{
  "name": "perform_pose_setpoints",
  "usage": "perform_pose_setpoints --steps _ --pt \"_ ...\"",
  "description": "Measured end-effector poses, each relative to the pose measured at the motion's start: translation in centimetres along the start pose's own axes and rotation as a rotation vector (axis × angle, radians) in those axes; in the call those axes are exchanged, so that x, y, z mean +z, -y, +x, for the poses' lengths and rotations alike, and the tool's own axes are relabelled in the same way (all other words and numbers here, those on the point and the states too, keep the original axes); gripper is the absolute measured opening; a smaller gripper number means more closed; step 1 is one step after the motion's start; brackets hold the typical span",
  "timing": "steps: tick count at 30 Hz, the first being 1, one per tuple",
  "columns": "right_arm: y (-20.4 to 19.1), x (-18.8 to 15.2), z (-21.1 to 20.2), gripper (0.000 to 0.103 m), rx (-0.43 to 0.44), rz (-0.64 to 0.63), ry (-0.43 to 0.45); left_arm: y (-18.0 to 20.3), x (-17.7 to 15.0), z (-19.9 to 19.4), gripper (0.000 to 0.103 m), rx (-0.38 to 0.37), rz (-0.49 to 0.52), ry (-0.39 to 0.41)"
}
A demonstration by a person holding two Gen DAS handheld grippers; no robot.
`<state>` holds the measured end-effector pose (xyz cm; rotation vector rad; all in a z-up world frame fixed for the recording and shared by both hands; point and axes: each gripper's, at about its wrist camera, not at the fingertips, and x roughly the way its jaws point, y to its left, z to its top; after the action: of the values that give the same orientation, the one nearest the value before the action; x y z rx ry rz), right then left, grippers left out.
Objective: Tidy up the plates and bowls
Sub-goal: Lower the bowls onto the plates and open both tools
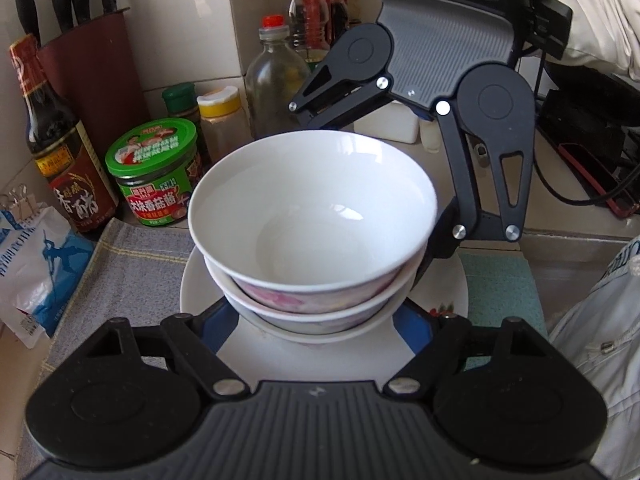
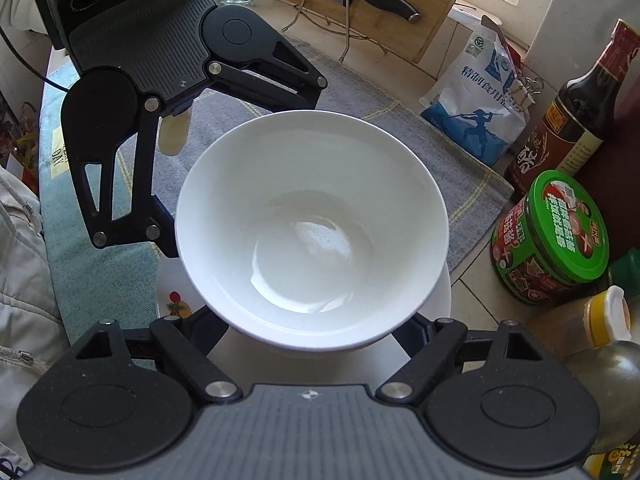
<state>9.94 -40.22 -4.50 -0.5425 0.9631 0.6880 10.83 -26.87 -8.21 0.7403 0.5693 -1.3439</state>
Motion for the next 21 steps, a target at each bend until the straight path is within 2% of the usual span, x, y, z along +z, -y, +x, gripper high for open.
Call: perform_pose_setpoints --steps 3,6,9,12,16,21 --pt "-0.2 0.0 -0.4 0.098 -0.012 0.026 0.008 0.3 -0.4 -0.8 0.089 0.013 -0.005 0.028" --pt "-1.1 -0.1 -0.6 0.1 -0.058 0.038 -0.005 0.6 -0.9 -2.1 0.092 0.039 -0.017 0.06" --pt "-2.2 0.0 -1.1 0.1 -0.113 0.069 -0.017 1.0 -1.6 -4.0 0.098 0.086 -0.043 0.116" --pt "-3.5 0.3 -1.8 0.103 -0.204 0.133 -0.027 1.3 -2.5 -6.5 0.1 0.132 -0.068 0.195" --pt "-5.8 1.1 -2.8 0.103 -0.316 0.25 -0.052 2.5 -4.4 -10.2 0.102 0.279 -0.078 0.362" --pt "-9.2 2.7 -4.2 0.103 -0.479 0.457 -0.039 4.3 -5.5 -13.0 0.102 0.382 -0.137 0.39"
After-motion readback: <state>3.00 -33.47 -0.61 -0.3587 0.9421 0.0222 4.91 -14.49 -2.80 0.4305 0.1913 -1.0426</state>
